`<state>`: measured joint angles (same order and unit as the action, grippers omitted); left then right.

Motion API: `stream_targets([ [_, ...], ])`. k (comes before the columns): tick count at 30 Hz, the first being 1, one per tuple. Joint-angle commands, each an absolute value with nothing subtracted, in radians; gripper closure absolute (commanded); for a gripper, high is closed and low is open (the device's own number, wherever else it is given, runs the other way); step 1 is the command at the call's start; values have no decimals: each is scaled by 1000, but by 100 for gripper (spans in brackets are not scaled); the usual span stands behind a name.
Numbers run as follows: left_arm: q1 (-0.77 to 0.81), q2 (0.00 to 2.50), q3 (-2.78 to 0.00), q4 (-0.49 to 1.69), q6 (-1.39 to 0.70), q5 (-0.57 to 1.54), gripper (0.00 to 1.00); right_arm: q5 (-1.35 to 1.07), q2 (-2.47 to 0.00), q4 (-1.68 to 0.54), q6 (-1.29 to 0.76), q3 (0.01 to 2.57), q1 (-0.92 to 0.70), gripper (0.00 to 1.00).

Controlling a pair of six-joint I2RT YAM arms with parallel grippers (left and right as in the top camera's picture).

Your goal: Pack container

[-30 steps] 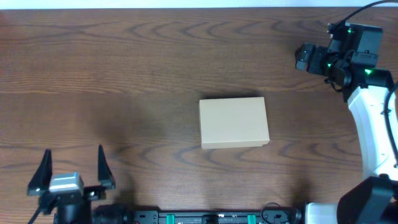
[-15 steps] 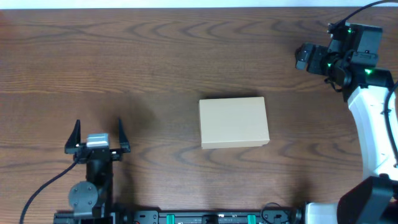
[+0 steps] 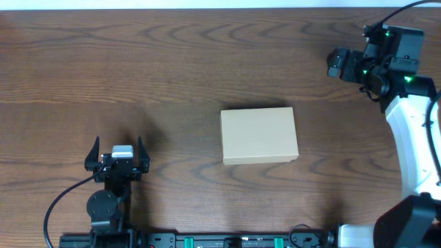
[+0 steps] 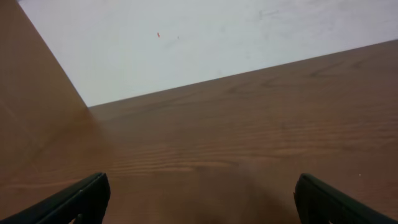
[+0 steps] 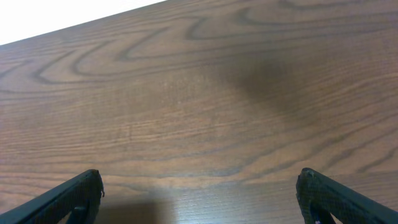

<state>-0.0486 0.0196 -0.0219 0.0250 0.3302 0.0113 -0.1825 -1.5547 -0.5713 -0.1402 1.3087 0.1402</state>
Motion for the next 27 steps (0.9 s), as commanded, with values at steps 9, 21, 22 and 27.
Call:
stream_targets([
  [9,-46,12,-5,75,344,-17,5,-180,-1556,-572,-126,1322,143,1],
  [21,-46,12,-5,75,344,-17,5,-180,-1556,-572,-126,1322,143,1],
  [22,-46,12,-5,75,344,-18,5,-180,-1556,-572,-126,1322,143,1],
  [27,-46,12,-5,75,344,-17,5,-83,-1556,-573,-126,1322,144,1],
])
